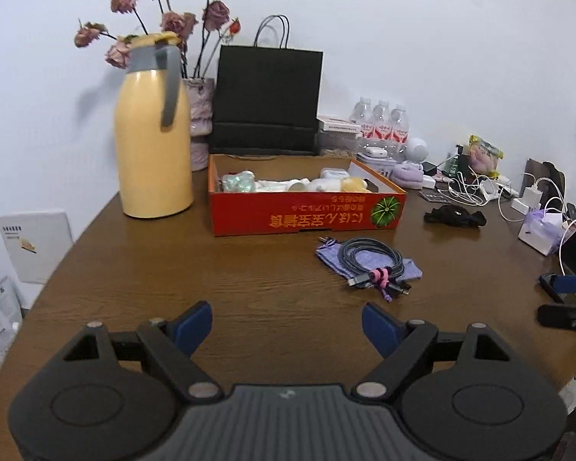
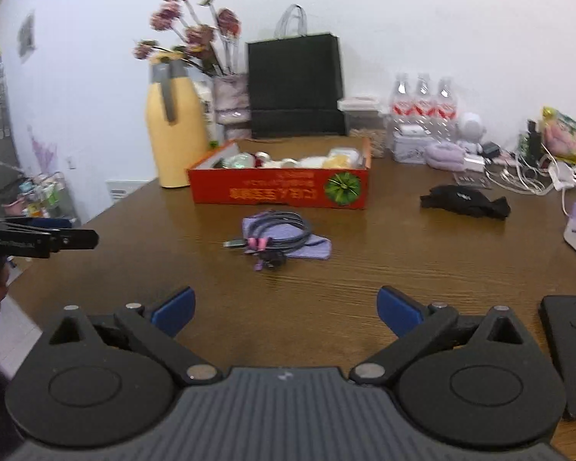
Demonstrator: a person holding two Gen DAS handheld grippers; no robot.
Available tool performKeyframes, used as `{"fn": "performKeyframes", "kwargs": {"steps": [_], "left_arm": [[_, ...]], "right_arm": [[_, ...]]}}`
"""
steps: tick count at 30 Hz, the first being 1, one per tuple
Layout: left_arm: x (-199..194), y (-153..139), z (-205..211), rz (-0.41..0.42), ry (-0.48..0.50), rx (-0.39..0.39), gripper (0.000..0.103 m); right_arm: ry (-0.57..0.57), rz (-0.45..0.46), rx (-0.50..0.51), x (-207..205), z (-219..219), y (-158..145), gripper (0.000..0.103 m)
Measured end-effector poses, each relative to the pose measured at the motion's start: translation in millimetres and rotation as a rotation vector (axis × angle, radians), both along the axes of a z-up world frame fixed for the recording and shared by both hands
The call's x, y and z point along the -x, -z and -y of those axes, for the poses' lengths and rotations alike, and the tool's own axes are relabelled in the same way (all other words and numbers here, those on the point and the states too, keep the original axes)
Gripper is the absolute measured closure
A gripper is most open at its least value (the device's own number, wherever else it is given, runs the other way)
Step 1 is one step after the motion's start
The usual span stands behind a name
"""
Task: Organize objects
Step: 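Grasp the black braided cable with the left tool while the right tool grasps its plug end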
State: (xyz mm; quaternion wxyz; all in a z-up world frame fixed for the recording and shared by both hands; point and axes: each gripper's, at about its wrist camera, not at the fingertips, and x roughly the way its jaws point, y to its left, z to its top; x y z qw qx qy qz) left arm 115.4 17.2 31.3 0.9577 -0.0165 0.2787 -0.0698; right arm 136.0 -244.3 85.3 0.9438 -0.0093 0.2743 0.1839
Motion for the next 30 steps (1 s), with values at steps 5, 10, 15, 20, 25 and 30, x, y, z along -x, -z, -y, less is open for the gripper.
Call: {"fn": "performKeyframes", "kwargs": {"steps": [5, 10, 15, 20, 25, 30], "left_arm": [[-24, 12, 20, -0.01, 0.084, -0.016, 0.018], [-74, 32, 49, -0.025, 0.163, -0.041, 0.015], [-132, 50, 98, 0.086, 0.286, -0.119, 0.012], [-174, 68, 122, -0.008, 0.362, -0.128, 0.012], [-192, 84, 125, -0.056, 0.296, -0.146, 0.01], [-196, 84, 114, -0.082, 0.307, -0.078, 0.015]], "right_arm": [[-0.021, 0.031, 0.092, -20, -19, 15, 0.003], [0.028, 0.039, 0.106, -53, -13, 19, 0.005], [0.078, 0.061, 0.044, -98, -1, 14, 0.005], [0.103, 0.066, 0.031, -127, 1, 18, 0.005], [0.09, 0.008, 0.03, -142, 1, 37, 0.005], [0.051, -0.022, 0.011, -158, -4, 44, 0.01]]}}
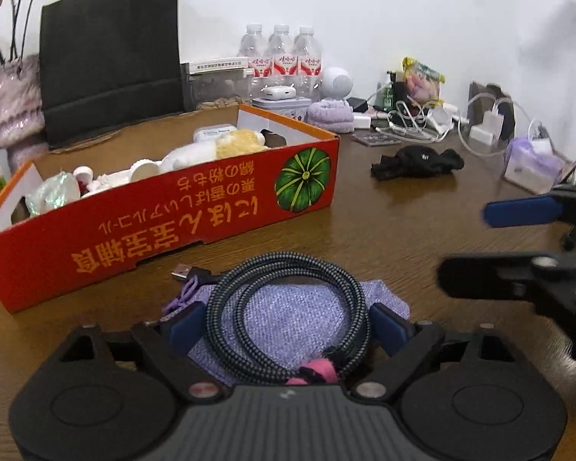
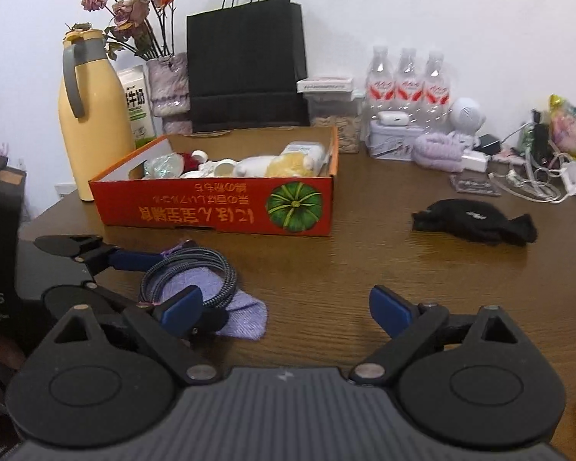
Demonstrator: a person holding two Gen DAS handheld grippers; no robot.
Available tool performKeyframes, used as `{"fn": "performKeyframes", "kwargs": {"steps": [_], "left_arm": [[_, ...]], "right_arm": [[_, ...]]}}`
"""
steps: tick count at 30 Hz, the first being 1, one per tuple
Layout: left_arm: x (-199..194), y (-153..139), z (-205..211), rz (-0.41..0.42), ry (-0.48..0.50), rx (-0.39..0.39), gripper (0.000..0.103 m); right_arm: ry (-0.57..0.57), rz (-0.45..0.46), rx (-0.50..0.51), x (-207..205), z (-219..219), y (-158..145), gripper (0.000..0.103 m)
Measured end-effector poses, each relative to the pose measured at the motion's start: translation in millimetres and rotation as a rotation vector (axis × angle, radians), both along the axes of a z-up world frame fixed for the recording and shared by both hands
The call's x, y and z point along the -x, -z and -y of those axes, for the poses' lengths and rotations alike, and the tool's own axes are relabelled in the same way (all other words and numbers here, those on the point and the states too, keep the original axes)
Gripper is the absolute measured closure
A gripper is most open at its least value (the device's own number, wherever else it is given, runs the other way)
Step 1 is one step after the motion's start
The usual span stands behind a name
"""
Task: Organize objects
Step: 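Grasp the black braided cable with the left tool while the right tool grasps its plug end, then lift the black cable and carry it into the cardboard box with both tools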
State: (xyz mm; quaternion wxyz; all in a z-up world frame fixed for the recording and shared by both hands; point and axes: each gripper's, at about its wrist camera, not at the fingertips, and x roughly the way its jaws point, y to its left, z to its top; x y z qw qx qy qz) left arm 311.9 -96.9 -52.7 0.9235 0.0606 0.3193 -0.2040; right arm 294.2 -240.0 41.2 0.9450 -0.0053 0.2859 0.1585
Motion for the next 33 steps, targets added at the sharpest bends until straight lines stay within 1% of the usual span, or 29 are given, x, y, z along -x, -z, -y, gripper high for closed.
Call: {"fn": "performKeyframes", "kwargs": {"steps": [2, 3, 4, 5, 6, 8, 10, 12, 14, 16, 17, 18, 19, 20, 22, 23, 24, 25, 30, 32, 33], "left_arm": [[2, -5, -5, -0.003, -0.023, 0.016, 0.015], [5, -9, -7, 0.003, -0.053, 0.008, 0.015], [12, -14, -9, 0.02, -0.079, -0.003, 0.015], [24, -22, -14, 0.061, -0.081, 0.006, 0.015], [34, -30, -19, 0.091, -0.071, 0.023, 0.015], [52, -43, -36, 0.124, -0.098, 0.053, 0.015], [60, -47, -55, 0.129, -0.155, 0.057, 0.015], [62, -45, -74, 0.101, -0.23, 0.037, 0.015], [60, -41, -89, 0.082, -0.302, 0.018, 0.015], [60, -38, -102, 0.072, -0.355, 0.002, 0.015], [61, -37, -107, 0.07, -0.375, 0.001, 0.015], [62, -36, -111, 0.069, -0.39, 0.005, 0.015], [62, -37, -114, 0.069, -0.399, 0.013, 0.015], [62, -36, -116, 0.069, -0.403, 0.017, 0.015], [66, -37, -116, 0.075, -0.408, 0.015, 0.015], [68, -37, -115, 0.075, -0.408, 0.01, 0.015], [72, -38, -113, 0.075, -0.408, 0.004, 0.015], [75, -38, -112, 0.079, -0.404, 0.002, 0.015], [99, -44, -102, 0.091, -0.378, 0.005, 0.015], [109, -45, -98, 0.097, -0.368, 0.011, 0.015], [113, -45, -95, 0.097, -0.362, 0.017, 0.015]], "right_arm": [[-0.011, 0.004, -0.016, -8, -3, -3, 0.015], [-0.018, 0.01, -0.025, -13, -5, -5, 0.016], [-0.027, 0.016, -0.03, -16, -8, -6, 0.019], [-0.036, 0.021, -0.033, -20, -10, -8, 0.022], [-0.048, 0.024, -0.036, -25, -13, -9, 0.024], [-0.079, 0.016, -0.043, -36, -21, -9, 0.027], [-0.123, 0.006, -0.039, -48, -33, -7, 0.03], [-0.191, -0.015, -0.02, -66, -52, 1, 0.035], [-0.246, -0.061, -0.004, -86, -72, 12, 0.049], [-0.296, -0.116, 0.033, -104, -93, 25, 0.057], [-0.313, -0.123, 0.059, -107, -102, 29, 0.061], [-0.318, -0.095, 0.09, -109, -110, 33, 0.061], [-0.31, -0.082, 0.112, -109, -115, 34, 0.062], [-0.296, -0.086, 0.111, -111, -118, 33, 0.067], [-0.26, -0.107, 0.073, -113, -115, 32, 0.085], [-0.248, -0.117, 0.057, -113, -113, 31, 0.087], [-0.23, -0.106, 0.045, -109, -109, 28, 0.09], [-0.212, -0.086, 0.038, -103, -105, 25, 0.102], [-0.148, 0.022, -0.002, -60, -82, -6, 0.102], [-0.142, 0.049, 0.005, -46, -79, -15, 0.102], [-0.15, 0.06, 0.027, -42, -79, -17, 0.101]]}}
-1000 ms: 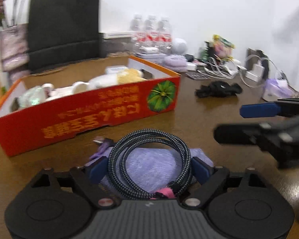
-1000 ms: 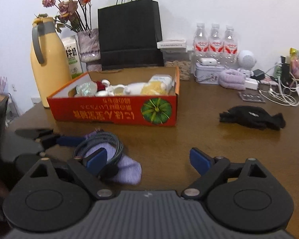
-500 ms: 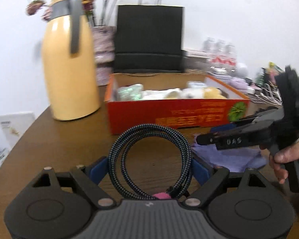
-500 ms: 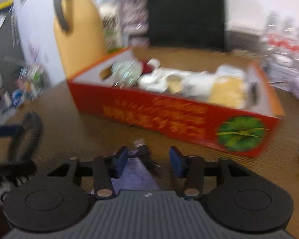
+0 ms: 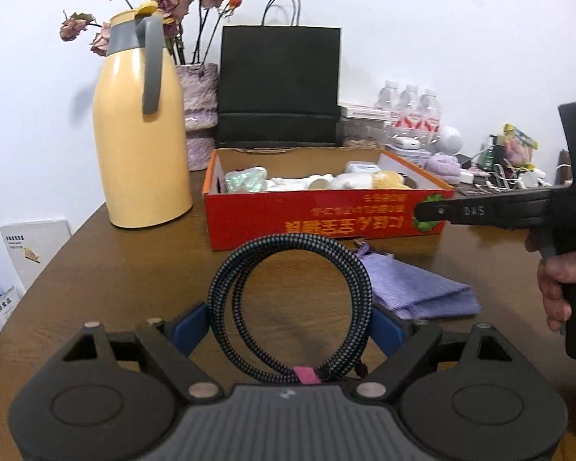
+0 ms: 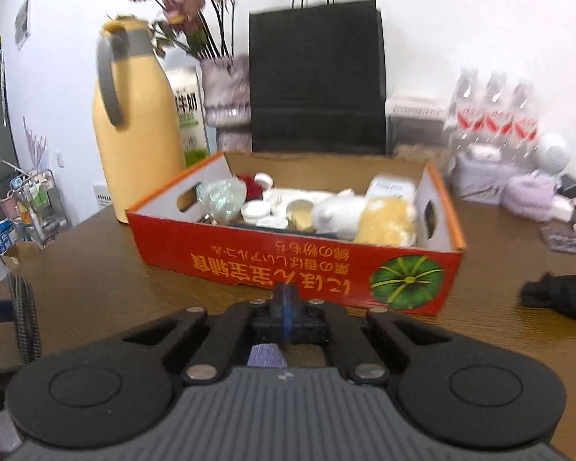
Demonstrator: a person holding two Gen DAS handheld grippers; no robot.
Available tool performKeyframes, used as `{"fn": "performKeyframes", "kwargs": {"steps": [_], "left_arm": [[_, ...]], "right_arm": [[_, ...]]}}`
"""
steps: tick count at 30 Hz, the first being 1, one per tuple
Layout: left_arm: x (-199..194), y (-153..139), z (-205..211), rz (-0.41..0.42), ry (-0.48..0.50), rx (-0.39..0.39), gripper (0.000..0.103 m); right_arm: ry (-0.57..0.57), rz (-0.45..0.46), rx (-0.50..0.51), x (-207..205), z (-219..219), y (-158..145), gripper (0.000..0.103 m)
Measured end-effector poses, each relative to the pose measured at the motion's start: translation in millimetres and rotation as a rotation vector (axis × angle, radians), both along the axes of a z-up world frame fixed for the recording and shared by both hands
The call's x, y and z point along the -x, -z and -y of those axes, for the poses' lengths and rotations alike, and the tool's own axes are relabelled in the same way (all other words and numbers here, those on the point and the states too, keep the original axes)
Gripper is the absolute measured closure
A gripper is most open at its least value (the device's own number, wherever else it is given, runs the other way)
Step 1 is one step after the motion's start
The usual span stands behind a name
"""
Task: Organize objects
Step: 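Lift the black cable and carry it into the cardboard box with both tools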
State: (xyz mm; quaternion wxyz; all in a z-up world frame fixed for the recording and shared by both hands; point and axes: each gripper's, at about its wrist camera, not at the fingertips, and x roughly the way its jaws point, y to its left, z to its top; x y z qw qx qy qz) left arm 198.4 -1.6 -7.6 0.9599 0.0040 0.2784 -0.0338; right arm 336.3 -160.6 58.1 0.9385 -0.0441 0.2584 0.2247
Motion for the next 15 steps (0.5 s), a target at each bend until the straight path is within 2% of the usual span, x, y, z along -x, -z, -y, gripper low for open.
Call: {"fn": "performKeyframes", "kwargs": {"steps": [2, 5, 8, 10, 13, 15], "left_arm": [[6, 0, 3, -0.002, 0.006, 0.007, 0.015], [19, -1, 5, 0.001, 0.013, 0.009, 0.015], [28, -3, 2, 0.005, 0.002, -0.005, 0.015], [34, -4, -4, 0.005, -0.017, -0.011, 0.015], [37, -2, -12, -0.012, -0.051, -0.013, 0.015], [38, 0, -15, -0.017, -0.066, -0.013, 0.015]], "right_arm": [[-0.016, -0.032, 0.042, -6, -5, 5, 0.097], [-0.049, -0.152, 0.029, -36, -15, 27, 0.097], [-0.045, -0.132, 0.114, -50, -31, 42, 0.092], [-0.069, -0.134, 0.121, -56, -39, 43, 0.089], [-0.068, -0.132, 0.142, -67, -46, 47, 0.071], [-0.064, -0.139, 0.124, -67, -47, 48, 0.07]]}}
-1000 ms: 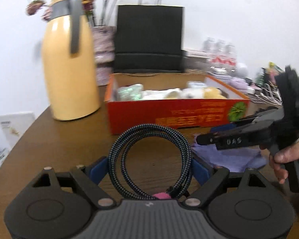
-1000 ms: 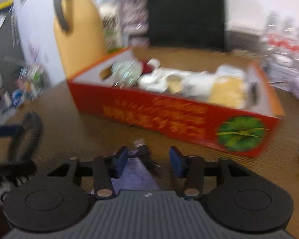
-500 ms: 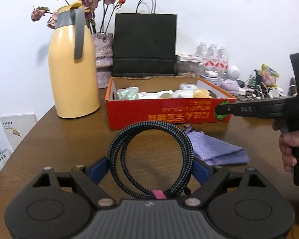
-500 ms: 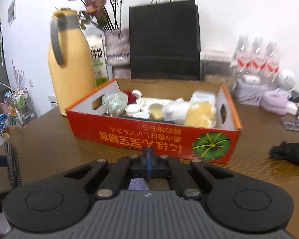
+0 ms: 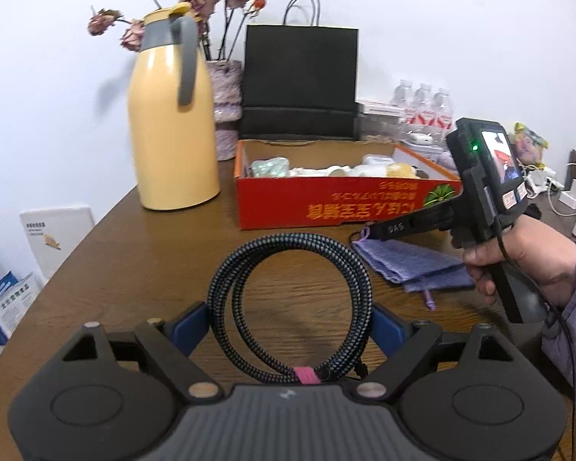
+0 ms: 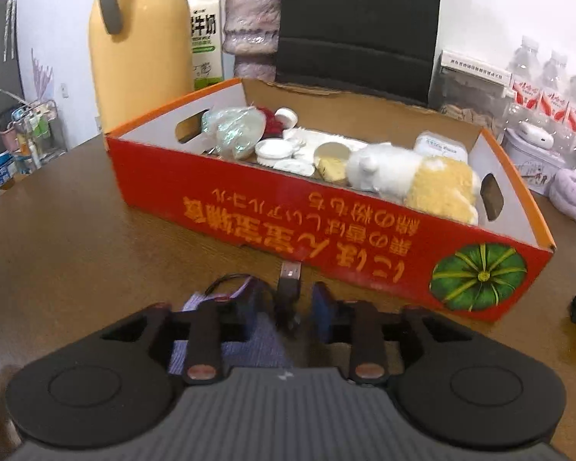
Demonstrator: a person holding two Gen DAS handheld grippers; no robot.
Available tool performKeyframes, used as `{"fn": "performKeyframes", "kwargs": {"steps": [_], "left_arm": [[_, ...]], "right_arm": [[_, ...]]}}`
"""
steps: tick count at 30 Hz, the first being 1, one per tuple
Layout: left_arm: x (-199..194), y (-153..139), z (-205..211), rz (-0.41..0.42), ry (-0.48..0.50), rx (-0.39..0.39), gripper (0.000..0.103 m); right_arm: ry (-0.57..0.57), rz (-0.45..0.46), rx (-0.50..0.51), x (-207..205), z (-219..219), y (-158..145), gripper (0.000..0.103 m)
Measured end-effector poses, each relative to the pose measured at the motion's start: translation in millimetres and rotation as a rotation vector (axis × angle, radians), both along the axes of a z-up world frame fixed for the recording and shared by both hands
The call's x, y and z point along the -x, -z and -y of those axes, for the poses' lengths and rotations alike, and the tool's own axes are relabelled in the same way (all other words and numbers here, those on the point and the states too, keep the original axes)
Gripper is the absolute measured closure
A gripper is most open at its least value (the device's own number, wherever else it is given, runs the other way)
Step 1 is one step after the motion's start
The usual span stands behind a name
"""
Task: Organize objects
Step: 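Lift the black cable and carry it into the cardboard box with both tools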
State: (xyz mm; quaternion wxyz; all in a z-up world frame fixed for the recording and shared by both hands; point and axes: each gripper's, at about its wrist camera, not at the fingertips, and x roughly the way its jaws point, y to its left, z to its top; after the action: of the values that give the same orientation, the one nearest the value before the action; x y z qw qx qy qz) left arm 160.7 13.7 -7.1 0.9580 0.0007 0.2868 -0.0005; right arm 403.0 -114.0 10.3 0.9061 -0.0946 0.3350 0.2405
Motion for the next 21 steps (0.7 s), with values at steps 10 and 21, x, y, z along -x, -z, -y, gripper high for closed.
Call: {"fn": "performKeyframes", "kwargs": {"steps": [10, 21], "left_arm": [[2, -1, 2, 0.011, 0.002, 0.018, 0.015], [17, -9, 19, 0.051, 0.01, 0.025, 0.015]], "right_arm": [[0.051, 0.152, -0.094, 38, 20, -45, 0.09], [0.102, 0.197, -0.244, 112, 68, -101, 0.09]]}}
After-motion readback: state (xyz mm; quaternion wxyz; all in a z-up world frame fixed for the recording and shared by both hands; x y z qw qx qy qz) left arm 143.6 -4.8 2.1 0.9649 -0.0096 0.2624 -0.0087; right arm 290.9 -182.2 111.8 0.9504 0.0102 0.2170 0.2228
